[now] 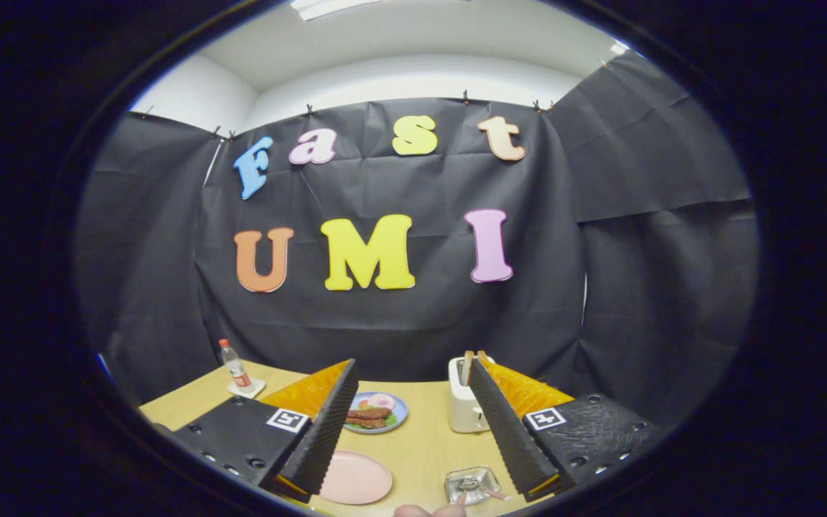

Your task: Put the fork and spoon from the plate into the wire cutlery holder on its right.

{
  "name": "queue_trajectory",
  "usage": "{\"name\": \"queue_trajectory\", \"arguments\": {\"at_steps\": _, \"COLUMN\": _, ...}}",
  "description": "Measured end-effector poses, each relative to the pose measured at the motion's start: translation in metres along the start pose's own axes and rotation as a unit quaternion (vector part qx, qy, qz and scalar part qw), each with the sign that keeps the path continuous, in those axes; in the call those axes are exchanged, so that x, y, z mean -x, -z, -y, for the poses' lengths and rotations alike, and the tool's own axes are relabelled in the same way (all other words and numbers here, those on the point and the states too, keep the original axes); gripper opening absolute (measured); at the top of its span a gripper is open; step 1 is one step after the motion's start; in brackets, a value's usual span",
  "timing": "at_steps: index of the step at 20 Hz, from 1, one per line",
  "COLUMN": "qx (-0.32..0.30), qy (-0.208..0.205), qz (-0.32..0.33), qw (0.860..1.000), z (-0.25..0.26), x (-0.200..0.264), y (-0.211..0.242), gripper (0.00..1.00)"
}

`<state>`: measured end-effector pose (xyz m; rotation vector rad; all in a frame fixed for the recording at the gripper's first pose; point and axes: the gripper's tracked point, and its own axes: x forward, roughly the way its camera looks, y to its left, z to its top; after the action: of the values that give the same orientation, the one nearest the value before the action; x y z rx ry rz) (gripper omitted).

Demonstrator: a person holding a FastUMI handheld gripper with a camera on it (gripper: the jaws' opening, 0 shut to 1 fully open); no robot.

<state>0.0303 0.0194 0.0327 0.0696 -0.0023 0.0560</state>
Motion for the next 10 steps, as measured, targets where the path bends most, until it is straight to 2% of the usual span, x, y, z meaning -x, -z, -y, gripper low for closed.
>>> {"name": "queue_trajectory", "arguments": {"at_steps": 10, "qx": -0.008, "qy": -0.002, "qz": -0.009, "qw": 1.0, "z": -0.005, "x": -0.002, "y": 0.015, "gripper": 0.95}}
